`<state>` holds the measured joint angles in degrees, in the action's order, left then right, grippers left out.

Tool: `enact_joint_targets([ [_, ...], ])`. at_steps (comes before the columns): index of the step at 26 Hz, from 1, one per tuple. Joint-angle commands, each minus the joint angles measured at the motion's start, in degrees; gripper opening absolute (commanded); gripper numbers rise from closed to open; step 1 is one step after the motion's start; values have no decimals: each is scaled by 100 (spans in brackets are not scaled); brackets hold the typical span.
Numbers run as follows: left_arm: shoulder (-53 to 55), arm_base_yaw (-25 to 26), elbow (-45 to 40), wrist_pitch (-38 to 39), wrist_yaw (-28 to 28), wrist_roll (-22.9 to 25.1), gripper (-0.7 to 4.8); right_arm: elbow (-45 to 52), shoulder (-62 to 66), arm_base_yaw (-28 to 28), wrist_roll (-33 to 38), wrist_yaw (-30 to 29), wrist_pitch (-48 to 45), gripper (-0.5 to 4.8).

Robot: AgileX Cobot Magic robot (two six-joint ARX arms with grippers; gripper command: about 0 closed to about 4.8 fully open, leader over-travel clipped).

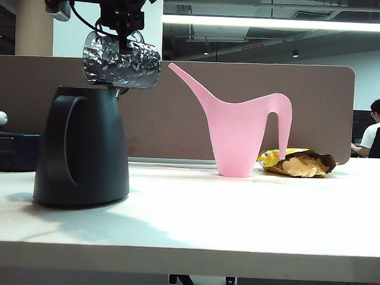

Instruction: Pour the water from the cup into the kettle.

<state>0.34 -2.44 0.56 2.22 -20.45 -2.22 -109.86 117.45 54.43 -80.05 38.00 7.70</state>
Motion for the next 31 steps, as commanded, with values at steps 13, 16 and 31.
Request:
enact_joint_targets([
  [13, 2, -4, 15, -57, -168, 7, -5, -46, -35, 31, -24, -24, -103, -9],
  [16, 2, -4, 15, -57, -168, 7, -5, -46, -35, 31, 31, -44, -24, -9],
  [31, 2, -2, 15, -57, -170, 7, -5, -46, -37, 103, 319, -70, 245, -9],
])
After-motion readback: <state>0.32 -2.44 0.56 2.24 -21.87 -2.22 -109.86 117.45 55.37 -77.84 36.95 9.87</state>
